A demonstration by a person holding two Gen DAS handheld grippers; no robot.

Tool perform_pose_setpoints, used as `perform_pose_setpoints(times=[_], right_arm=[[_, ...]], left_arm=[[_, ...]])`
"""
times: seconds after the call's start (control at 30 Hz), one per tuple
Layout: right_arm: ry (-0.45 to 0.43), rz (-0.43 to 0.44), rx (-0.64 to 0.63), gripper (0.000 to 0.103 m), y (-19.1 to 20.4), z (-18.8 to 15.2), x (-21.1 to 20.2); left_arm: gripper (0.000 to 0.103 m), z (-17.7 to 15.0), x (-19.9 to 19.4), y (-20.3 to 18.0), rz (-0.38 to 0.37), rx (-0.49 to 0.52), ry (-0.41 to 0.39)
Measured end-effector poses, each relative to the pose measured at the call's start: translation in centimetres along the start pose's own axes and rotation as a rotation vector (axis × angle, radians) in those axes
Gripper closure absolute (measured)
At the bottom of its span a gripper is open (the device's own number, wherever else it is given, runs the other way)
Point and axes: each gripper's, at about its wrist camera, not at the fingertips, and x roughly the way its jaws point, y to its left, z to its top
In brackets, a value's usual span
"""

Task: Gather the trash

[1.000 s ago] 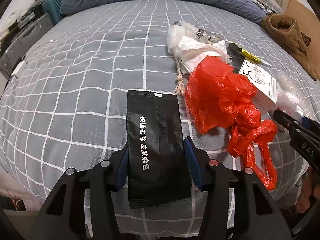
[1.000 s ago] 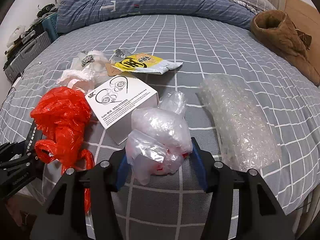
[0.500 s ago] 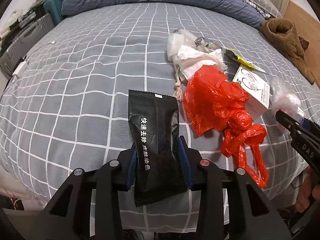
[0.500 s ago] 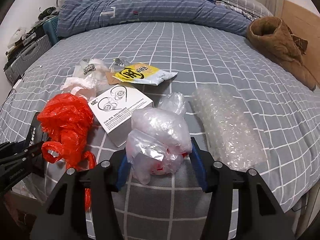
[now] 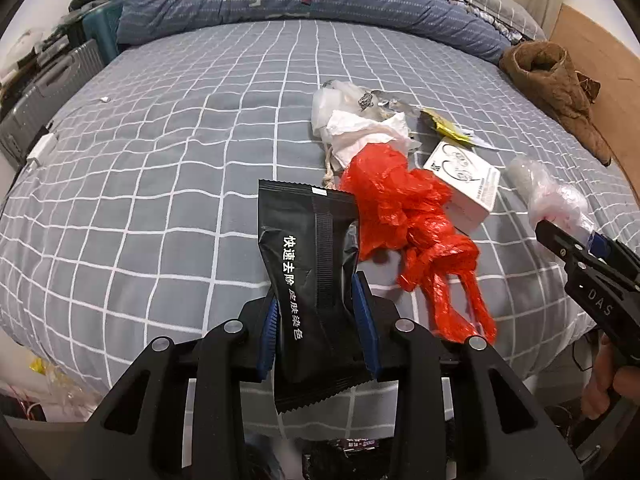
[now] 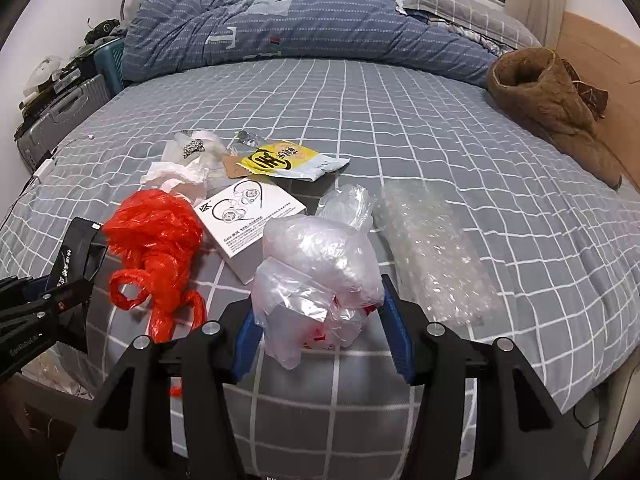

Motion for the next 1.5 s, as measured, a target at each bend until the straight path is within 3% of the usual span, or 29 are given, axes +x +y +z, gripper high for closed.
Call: perform_pose_setpoints(times=[0.47,0.87,1.5], right_arm=[[-0.018,0.017,0.010,0.052,-0.1,-1.4,-5.4],[-0.005,0.018,0.009,0.052,0.0,-5.0,-9.0],[0.097,-0.007,0.027,0.052,-1.0,-12.4,-11.9]], left_arm=[[0.070,-1.4,-4.7,-0.2,-0.029,-0.019,-0.028],[0.070,-4.9,-7.3,-2.4,-0.065,-0.006,-0.028],[0.070,-12.5,-6.8,-7.9,-0.118,0.063,0.109]])
